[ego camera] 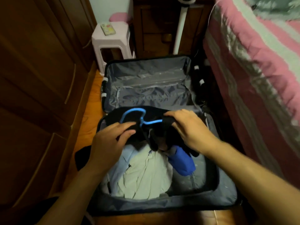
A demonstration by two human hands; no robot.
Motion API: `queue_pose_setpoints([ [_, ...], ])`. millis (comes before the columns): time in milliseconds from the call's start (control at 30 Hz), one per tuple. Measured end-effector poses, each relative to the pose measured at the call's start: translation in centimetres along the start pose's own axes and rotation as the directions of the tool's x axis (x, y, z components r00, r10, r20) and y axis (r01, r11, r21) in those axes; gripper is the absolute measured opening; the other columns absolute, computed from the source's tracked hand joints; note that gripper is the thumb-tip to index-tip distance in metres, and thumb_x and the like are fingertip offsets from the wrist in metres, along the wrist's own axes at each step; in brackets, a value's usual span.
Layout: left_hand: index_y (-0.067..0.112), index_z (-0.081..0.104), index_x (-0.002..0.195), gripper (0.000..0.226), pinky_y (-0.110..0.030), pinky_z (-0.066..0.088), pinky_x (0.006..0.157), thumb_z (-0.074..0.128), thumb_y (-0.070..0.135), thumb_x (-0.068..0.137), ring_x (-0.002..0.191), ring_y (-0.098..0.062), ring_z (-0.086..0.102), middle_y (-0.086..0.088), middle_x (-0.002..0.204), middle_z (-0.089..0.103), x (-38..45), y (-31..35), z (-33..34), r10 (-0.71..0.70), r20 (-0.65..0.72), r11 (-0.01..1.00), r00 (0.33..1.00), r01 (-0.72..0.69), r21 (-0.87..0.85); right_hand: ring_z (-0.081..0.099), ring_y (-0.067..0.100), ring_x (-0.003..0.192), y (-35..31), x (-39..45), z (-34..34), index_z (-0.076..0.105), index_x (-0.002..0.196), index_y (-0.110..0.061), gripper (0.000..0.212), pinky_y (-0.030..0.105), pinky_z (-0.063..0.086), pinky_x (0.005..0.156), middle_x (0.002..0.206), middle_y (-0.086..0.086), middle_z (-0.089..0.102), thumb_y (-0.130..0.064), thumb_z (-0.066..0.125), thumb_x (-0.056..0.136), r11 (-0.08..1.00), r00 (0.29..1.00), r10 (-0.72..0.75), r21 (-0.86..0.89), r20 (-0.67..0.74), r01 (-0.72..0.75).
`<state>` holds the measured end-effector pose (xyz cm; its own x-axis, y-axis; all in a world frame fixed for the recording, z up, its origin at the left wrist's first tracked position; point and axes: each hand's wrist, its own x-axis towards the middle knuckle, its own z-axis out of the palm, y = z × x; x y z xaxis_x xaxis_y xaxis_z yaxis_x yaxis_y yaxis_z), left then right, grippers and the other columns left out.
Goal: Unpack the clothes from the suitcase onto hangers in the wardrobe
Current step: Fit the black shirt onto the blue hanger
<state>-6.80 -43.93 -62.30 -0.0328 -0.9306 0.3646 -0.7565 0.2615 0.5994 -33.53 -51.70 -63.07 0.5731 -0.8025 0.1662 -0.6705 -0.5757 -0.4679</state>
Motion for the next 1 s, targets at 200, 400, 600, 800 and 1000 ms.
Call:
queue_pose_setpoints([
  [200, 0.027, 0.075, 0.111, 0.027, -0.025, 0.046, 0.073, 0.053, 0.035, 0.098, 0.086, -0.016, 0.065, 0.005, 0.092, 0.069, 10.0, 9.3, -16.5, -0.028, -0.018, 0.979, 0.999, 0.031, 0.203, 0.058, 0.028, 0.087, -8.2, 5.7, -16.9, 0.066, 0.118, -0.014, 0.031, 0.038, 0.044, 0.077, 0.092, 0.006, 0.064, -0.026, 0.047, 0.096, 0.995, 0.980, 0.007, 0.100, -0.198, 0.013],
  [400, 0.027, 0.067, 0.112, 0.027, -0.036, 0.052, 0.071, 0.044, 0.039, 0.103, 0.094, -0.021, 0.065, 0.006, 0.098, 0.065, 20.5, 21.5, -37.9, 0.054, -0.044, 0.898, 0.998, -0.029, 0.439, 0.059, 0.025, 0.084, -19.3, 12.6, -40.1, 0.067, 0.125, -0.015, 0.033, 0.039, 0.049, 0.074, 0.087, 0.003, 0.056, -0.021, 0.051, 0.098, 0.993, 0.950, -0.078, 0.064, -0.301, 0.101],
  [600, 0.031, 0.058, 0.098, 0.019, -0.041, 0.051, 0.080, 0.045, 0.046, 0.101, 0.099, -0.021, 0.062, 0.009, 0.099, 0.064, 25.4, 30.7, -53.0, -0.171, 0.109, 0.893, 0.979, 0.107, 0.437, 0.062, 0.028, 0.095, -27.8, 13.9, -56.0, 0.068, 0.117, -0.010, 0.028, 0.036, 0.049, 0.082, 0.098, 0.007, 0.062, -0.018, 0.050, 0.097, 0.987, 0.920, -0.161, -0.061, -0.356, 0.150],
  [800, 0.029, 0.055, 0.091, 0.023, -0.039, 0.053, 0.072, 0.040, 0.044, 0.101, 0.093, -0.026, 0.066, 0.010, 0.092, 0.066, 25.1, 40.9, -51.9, 0.062, -0.099, 0.919, 0.993, -0.018, 0.394, 0.056, 0.014, 0.099, -31.3, 12.8, -61.5, 0.065, 0.117, -0.005, 0.028, 0.012, 0.038, 0.091, 0.105, -0.002, 0.057, -0.004, 0.054, 0.090, 0.958, 0.832, -0.175, 0.104, -0.527, 0.267],
  [1000, 0.029, 0.064, 0.117, 0.031, -0.044, 0.057, 0.079, 0.044, 0.043, 0.099, 0.100, -0.028, 0.070, 0.002, 0.109, 0.073, 24.0, 45.6, -54.5, 0.096, -0.402, 0.892, 0.911, 0.100, 0.441, 0.052, 0.023, 0.128, -21.2, 8.4, -60.2, 0.052, 0.137, -0.009, 0.047, 0.015, 0.034, 0.097, 0.130, 0.001, 0.058, 0.001, 0.063, 0.092, 0.930, 0.950, 0.153, 0.364, -0.273, -0.045],
])
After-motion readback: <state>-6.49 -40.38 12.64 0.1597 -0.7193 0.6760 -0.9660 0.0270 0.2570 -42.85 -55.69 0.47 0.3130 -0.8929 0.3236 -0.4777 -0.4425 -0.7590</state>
